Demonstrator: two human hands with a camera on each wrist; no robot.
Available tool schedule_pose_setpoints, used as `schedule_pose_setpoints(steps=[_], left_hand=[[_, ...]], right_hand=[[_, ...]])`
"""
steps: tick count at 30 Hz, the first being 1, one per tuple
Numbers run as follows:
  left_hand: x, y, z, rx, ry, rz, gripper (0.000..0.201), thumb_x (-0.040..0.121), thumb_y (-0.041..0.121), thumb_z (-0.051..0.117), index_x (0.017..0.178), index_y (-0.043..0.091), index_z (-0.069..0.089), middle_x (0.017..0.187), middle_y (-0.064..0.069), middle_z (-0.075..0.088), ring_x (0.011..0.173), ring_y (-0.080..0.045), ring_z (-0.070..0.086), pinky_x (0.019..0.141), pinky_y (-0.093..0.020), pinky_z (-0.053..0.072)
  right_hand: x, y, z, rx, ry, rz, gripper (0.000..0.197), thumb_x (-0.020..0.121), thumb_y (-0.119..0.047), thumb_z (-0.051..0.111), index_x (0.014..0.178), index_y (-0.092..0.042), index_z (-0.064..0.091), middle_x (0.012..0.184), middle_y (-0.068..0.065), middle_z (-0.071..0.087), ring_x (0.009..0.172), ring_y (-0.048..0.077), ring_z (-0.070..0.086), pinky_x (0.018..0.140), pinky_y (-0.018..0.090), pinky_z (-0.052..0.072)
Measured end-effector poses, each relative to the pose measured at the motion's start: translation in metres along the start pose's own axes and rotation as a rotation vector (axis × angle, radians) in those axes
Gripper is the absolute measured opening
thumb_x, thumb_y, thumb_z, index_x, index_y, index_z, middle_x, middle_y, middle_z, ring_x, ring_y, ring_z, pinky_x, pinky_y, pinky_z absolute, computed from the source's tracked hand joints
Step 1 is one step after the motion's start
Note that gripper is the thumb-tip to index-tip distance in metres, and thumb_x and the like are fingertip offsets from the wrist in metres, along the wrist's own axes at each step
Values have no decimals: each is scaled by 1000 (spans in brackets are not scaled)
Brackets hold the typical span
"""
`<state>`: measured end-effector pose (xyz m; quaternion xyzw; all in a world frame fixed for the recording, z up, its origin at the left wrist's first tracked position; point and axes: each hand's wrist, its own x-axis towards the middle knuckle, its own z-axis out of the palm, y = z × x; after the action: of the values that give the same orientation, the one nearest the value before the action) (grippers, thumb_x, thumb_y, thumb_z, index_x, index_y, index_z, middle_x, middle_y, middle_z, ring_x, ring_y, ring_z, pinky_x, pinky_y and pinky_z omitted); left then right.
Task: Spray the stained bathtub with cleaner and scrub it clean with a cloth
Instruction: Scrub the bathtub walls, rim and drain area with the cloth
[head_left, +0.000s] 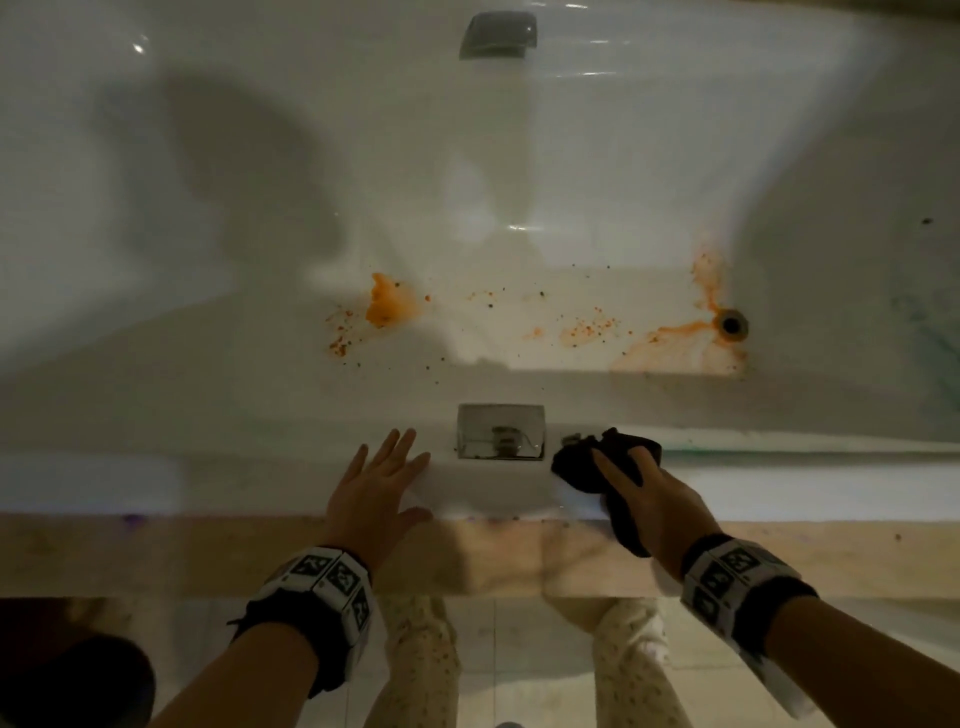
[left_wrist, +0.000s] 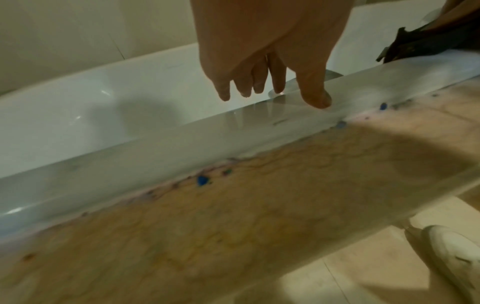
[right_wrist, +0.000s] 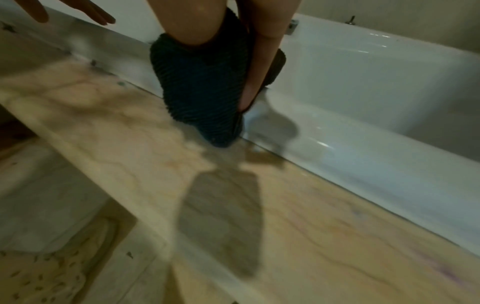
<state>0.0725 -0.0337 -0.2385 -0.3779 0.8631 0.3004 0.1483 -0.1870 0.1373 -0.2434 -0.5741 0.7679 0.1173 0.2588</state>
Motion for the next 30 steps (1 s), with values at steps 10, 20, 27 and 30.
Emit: schedule_pose_setpoints(steps=[10, 20, 27, 30], left_hand=[[40, 136, 50, -79, 76, -91, 70, 88, 37, 60, 146, 17, 28, 155, 3, 9, 146, -14, 9, 115, -24, -3], [49, 194, 68, -138, 98, -357, 57, 91, 31, 57, 144, 24, 35, 156, 5, 18, 146, -9, 11, 118, -28, 5], [54, 194, 58, -222, 136, -501, 97, 78, 32, 73, 150, 15, 11, 158, -2, 7, 146, -18, 11, 118, -31, 15], [59, 186, 55, -138, 107, -502, 111, 74, 41, 74, 151, 13, -1, 159, -2, -5, 147, -16, -3, 120, -33, 6]], right_hand=[[-29, 160, 2, -34, 74, -155, 102, 35, -21, 94, 125, -14, 48, 95, 12, 56, 43, 18, 56, 35, 21, 45], [-27, 240, -45, 50, -98, -3, 57, 91, -16, 54, 143, -19, 34, 139, 18, 36, 99, 34, 59, 87, 32, 47], [73, 144, -83, 278, -155, -328, 47, 96, -19, 40, 141, -31, 35, 109, 3, 42, 111, 33, 49, 99, 36, 39], [116, 87, -91, 106, -349, -458, 44, 97, -34, 35, 140, -42, 32, 149, 12, 22, 129, 40, 36, 108, 50, 33]])
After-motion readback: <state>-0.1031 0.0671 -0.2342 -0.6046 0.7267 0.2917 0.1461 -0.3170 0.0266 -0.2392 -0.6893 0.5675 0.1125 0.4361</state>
